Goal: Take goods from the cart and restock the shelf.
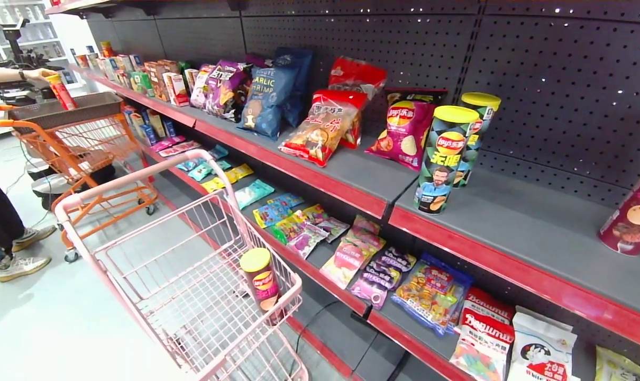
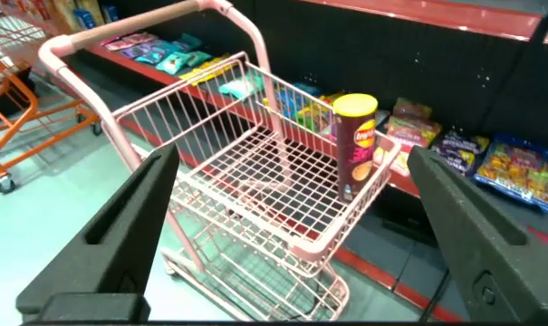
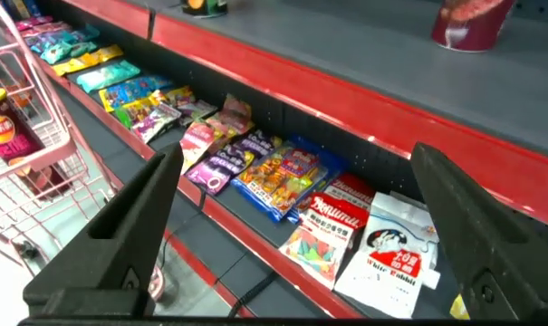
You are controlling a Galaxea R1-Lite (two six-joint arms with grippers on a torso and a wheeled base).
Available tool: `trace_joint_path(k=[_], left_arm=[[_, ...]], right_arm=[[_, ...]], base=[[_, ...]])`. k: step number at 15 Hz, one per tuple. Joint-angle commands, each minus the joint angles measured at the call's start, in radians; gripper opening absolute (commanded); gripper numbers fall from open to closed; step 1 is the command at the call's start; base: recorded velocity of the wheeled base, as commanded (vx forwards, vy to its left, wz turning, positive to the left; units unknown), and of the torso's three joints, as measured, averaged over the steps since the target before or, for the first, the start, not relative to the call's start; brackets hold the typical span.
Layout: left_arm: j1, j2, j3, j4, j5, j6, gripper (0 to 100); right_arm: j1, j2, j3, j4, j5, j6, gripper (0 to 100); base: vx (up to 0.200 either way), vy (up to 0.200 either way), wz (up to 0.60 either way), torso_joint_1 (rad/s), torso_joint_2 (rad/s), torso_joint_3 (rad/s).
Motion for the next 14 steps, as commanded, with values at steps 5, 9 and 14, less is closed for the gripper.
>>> trace_joint_path(k=[5, 9, 14], left_arm=[[0.000, 0.000, 0.000, 0.000, 0.000, 0.000, 100], [0.000, 0.000, 0.000, 0.000, 0.000, 0.000, 100], [0.000, 0.002, 0.000, 0.000, 0.000, 0.000, 100]], right_arm=[[0.001, 0.001, 0.000, 0.000, 0.000, 0.001, 100], [0.001, 0.001, 0.000, 0.000, 0.000, 0.001, 100], [0.001, 0.001, 0.000, 0.000, 0.000, 0.001, 100]], base=[[0.000, 0.000, 0.00, -0.154, 0.37, 0.217], [0.000, 0.000, 0.00, -0.173, 0.45, 0.272], [0.000, 0.000, 0.00, -0.196, 0.54, 0.346]])
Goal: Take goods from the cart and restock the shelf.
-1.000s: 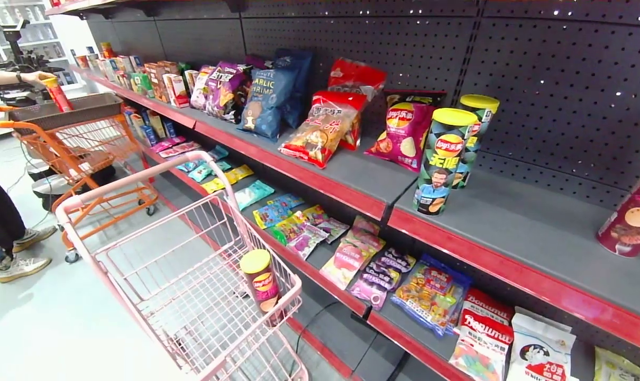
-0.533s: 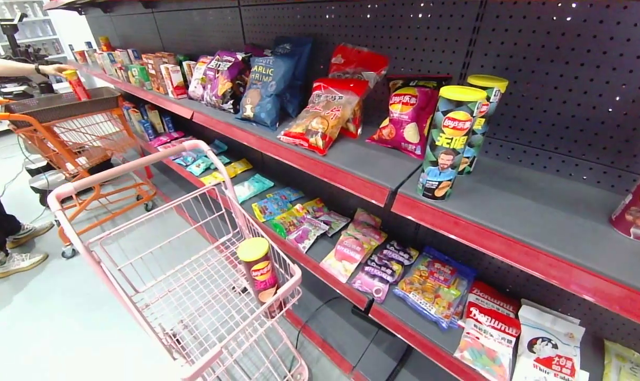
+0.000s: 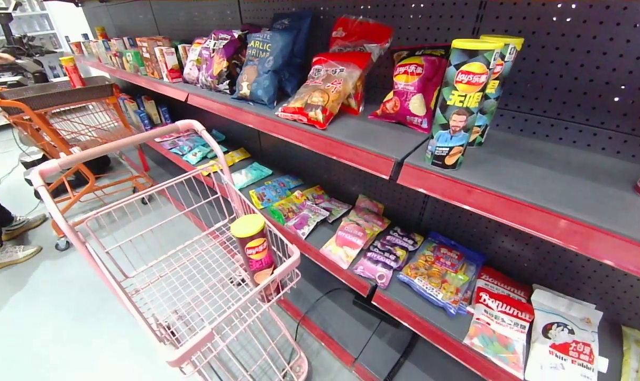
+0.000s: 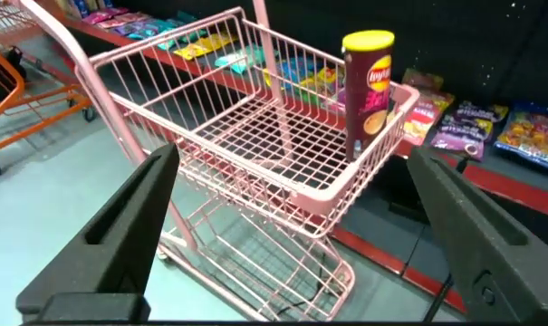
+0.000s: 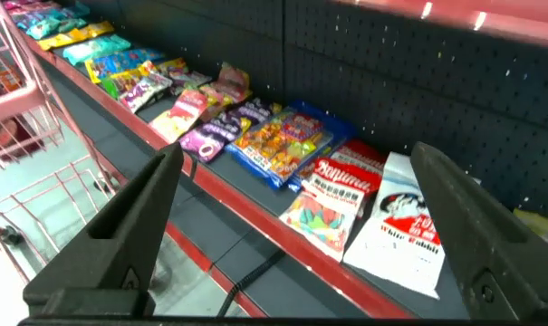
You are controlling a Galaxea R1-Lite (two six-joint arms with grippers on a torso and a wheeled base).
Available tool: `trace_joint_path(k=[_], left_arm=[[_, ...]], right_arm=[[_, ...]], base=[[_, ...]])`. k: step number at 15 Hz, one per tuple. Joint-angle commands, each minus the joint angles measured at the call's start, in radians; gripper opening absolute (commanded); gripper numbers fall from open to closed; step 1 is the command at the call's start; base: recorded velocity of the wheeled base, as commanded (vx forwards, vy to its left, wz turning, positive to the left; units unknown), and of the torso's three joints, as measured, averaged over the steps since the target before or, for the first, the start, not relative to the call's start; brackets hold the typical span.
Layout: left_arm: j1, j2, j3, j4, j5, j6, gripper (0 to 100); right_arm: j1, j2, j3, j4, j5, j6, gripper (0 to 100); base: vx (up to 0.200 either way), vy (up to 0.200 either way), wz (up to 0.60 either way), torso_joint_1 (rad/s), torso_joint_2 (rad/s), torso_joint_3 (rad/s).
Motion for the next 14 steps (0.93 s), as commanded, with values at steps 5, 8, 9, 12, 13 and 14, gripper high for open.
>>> trace_joint_path(k=[5, 8, 9, 12, 13, 14], left_arm=[[-0.048, 0.367, -0.365, -0.049, -0.041, -0.054, 100], [0.018, 0.770, -0.620, -0.111, 0.060, -0.184, 100], [0.031, 0.917, -0.590, -0.141, 0.044, -0.163, 100], [0.038, 1.197, -0.566, -0.212, -0.064, -0.040, 100], [0.039, 1.282, -0.567, -0.216, -0.090, 0.004, 100], [0.041, 1.373, -0.589, -0.235, -0.133, 0.029, 100]], right_arm=[[0.000, 0.001, 0.000, 0.001, -0.001, 0.000, 100], [0.000, 0.001, 0.000, 0.001, 0.000, -0.002, 100], [0.000, 0.001, 0.000, 0.001, -0.001, 0.000, 100], [0.000, 0.001, 0.000, 0.001, -0.001, 0.000, 100], [0.000, 0.001, 0.000, 0.001, -0.001, 0.000, 100], [0.000, 0.001, 0.000, 0.001, 0.000, -0.002, 100]], base=[[0.000, 0.000, 0.00, -0.146, 0.45, 0.298], [0.000, 0.000, 0.00, -0.024, 0.07, 0.052], [0.000, 0.000, 0.00, 0.000, 0.00, 0.000], [0.000, 0.000, 0.00, 0.000, 0.00, 0.000], [0.000, 0.000, 0.00, 0.000, 0.00, 0.000], [0.000, 0.000, 0.00, 0.000, 0.00, 0.000]])
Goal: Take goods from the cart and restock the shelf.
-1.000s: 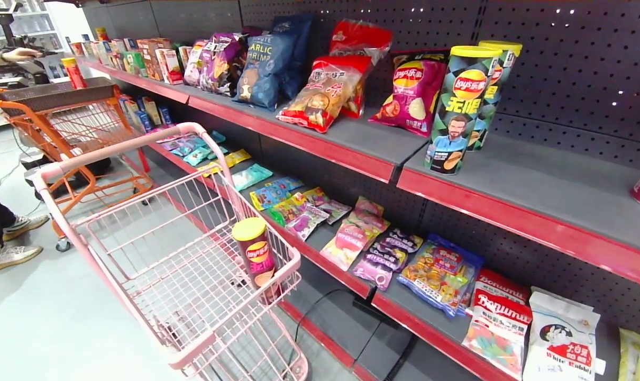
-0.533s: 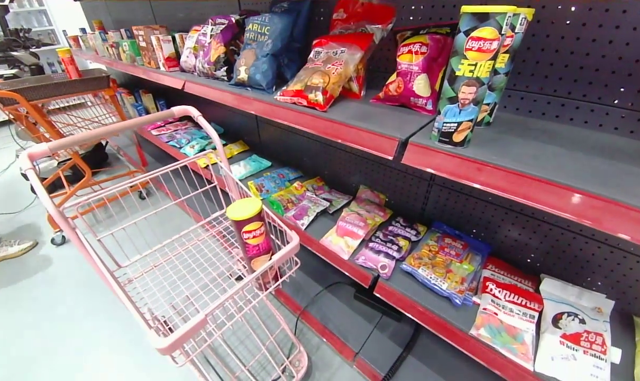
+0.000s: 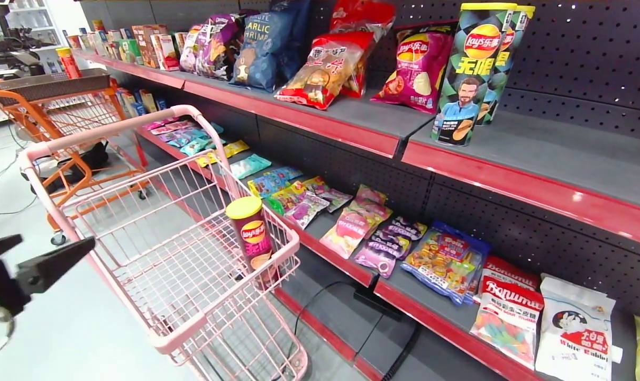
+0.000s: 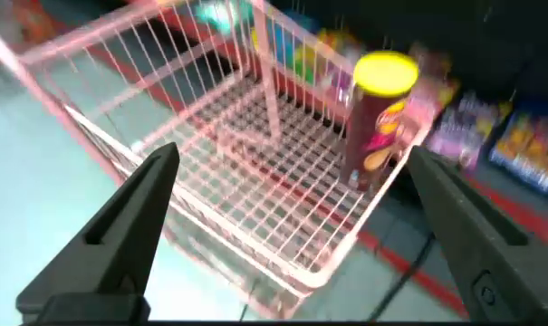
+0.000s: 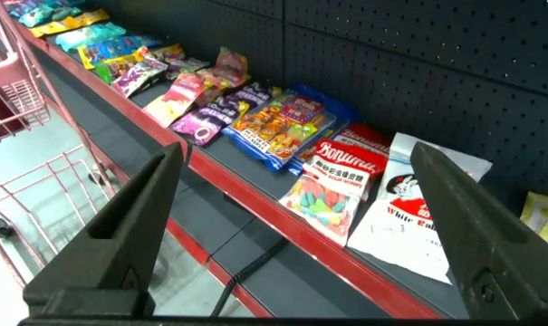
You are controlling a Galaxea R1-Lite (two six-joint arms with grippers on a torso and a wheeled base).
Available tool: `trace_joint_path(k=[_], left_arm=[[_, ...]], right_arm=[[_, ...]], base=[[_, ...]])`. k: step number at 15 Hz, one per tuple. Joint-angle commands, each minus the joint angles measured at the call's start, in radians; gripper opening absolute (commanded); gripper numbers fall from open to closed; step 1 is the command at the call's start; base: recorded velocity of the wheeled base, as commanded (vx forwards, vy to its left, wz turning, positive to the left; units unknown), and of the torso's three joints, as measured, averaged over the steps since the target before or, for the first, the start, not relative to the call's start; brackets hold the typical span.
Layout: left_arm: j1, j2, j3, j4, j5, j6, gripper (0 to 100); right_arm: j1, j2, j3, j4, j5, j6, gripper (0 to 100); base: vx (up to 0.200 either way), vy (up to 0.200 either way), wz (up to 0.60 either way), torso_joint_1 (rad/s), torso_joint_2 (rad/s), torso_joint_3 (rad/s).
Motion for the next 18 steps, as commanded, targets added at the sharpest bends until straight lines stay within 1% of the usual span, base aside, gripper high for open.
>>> trace_joint_path(k=[1, 2, 3, 4, 5, 6, 7, 8, 9, 10, 11, 12, 14, 16, 18], left_arm=[[0.016, 0.458, -0.081, -0.096, -0.108, 0.086, 100], [0.015, 0.568, -0.081, -0.195, -0.131, 0.110, 100], [0.010, 0.610, -0.078, -0.245, -0.138, 0.126, 100], [0.007, 0.685, -0.076, -0.337, -0.223, 0.156, 100], [0.007, 0.708, -0.078, -0.350, -0.264, 0.166, 100], [0.007, 0.744, -0.086, -0.360, -0.304, 0.207, 100], [0.007, 0.769, -0.106, -0.366, -0.335, 0.232, 100], [0.005, 0.783, -0.119, -0.369, -0.365, 0.244, 100], [-0.002, 0.817, -0.156, -0.380, -0.414, 0.273, 100], [-0.008, 0.849, -0.191, -0.390, -0.437, 0.285, 100], [-0.013, 0.867, -0.216, -0.398, -0.447, 0.288, 100], [-0.035, 0.896, -0.262, -0.412, -0.460, 0.293, 100], [-0.082, 0.921, -0.294, -0.413, -0.465, 0.293, 100], [-0.104, 0.952, -0.326, -0.415, -0.467, 0.293, 100], [-0.111, 0.981, -0.337, -0.416, -0.473, 0.295, 100]], right_arm=[[0.000, 0.001, 0.000, 0.000, 0.000, -0.003, 100], [0.000, 0.001, 0.000, 0.000, 0.000, -0.003, 100], [0.000, 0.001, 0.000, 0.000, 0.001, -0.003, 100], [0.000, 0.001, 0.000, 0.000, 0.000, -0.004, 100], [0.000, 0.001, 0.000, 0.000, 0.000, -0.006, 100], [0.000, 0.001, 0.000, 0.000, 0.000, -0.006, 100], [0.000, 0.001, 0.000, 0.000, 0.000, -0.007, 100], [0.000, 0.001, 0.000, 0.000, 0.000, -0.007, 100], [0.000, 0.001, 0.000, 0.000, 0.000, -0.009, 100], [0.000, 0.001, 0.000, 0.000, 0.000, -0.009, 100], [0.000, 0.001, 0.000, 0.000, 0.000, -0.010, 100], [0.000, 0.001, 0.000, 0.000, 0.000, -0.012, 100], [0.000, 0.001, 0.000, 0.000, 0.000, -0.013, 100], [0.000, 0.001, 0.000, 0.000, 0.000, -0.013, 100], [0.000, 0.001, 0.000, 0.000, 0.000, -0.013, 100]], base=[[0.000, 0.000, 0.00, 0.000, 0.00, 0.000], [0.000, 0.000, 0.00, 0.000, 0.00, 0.000], [0.000, 0.000, 0.00, 0.000, 0.00, 0.000], [0.000, 0.000, 0.00, 0.000, 0.00, 0.000], [0.000, 0.000, 0.00, 0.000, 0.00, 0.000], [0.000, 0.000, 0.00, 0.000, 0.00, 0.000], [0.000, 0.000, 0.00, 0.000, 0.00, 0.000], [0.000, 0.000, 0.00, 0.000, 0.00, 0.000], [0.000, 0.000, 0.00, 0.000, 0.00, 0.000], [0.000, 0.000, 0.00, 0.000, 0.00, 0.000], [0.000, 0.000, 0.00, 0.000, 0.00, 0.000], [0.000, 0.000, 0.00, 0.000, 0.00, 0.000], [0.000, 0.000, 0.00, 0.000, 0.00, 0.000], [0.000, 0.000, 0.00, 0.000, 0.00, 0.000], [0.000, 0.000, 0.00, 0.000, 0.00, 0.000]])
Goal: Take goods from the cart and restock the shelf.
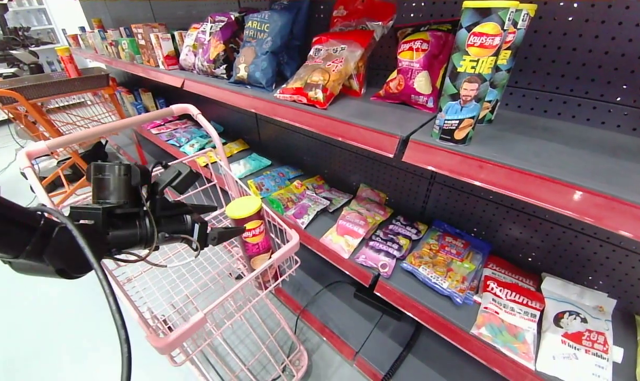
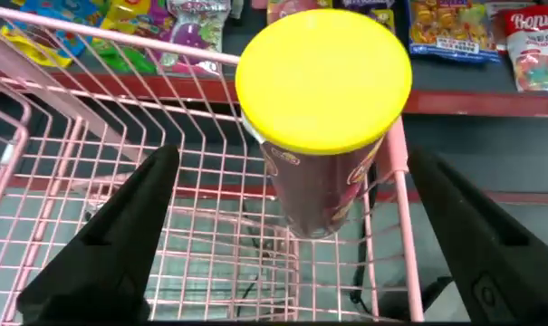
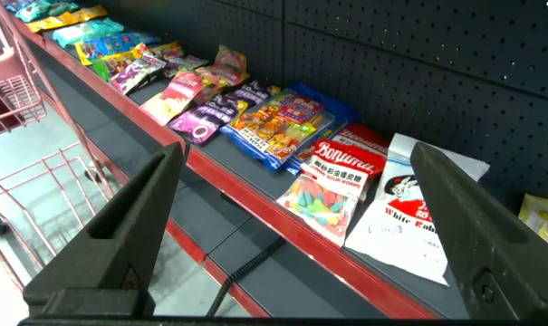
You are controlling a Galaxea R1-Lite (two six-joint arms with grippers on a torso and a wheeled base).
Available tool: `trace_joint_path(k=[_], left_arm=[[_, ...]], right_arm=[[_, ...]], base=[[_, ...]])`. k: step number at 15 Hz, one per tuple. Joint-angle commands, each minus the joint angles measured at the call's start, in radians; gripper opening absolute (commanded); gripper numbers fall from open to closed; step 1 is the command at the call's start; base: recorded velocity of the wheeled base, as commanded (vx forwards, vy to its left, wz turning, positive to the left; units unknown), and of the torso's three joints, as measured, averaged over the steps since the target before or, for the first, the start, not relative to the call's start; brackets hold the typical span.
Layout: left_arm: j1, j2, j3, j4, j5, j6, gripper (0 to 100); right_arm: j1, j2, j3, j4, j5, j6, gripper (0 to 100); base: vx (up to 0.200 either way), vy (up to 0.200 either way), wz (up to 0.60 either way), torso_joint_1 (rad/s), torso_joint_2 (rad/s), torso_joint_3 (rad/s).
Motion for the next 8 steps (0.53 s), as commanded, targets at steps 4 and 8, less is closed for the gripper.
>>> trace_joint_path(k=[4, 8], left_arm=[[-0.008, 0.095, -0.057, 0.000, -0.002, 0.041, 100], [-0.008, 0.144, -0.101, 0.000, -0.002, 0.058, 100]], right_arm=[[0.001, 0.001, 0.000, 0.000, 0.000, 0.000, 100], [0.001, 0.001, 0.000, 0.000, 0.000, -0.001, 100]], base=[[0.000, 0.000, 0.00, 0.000, 0.00, 0.000], [0.000, 0.000, 0.00, 0.000, 0.00, 0.000]])
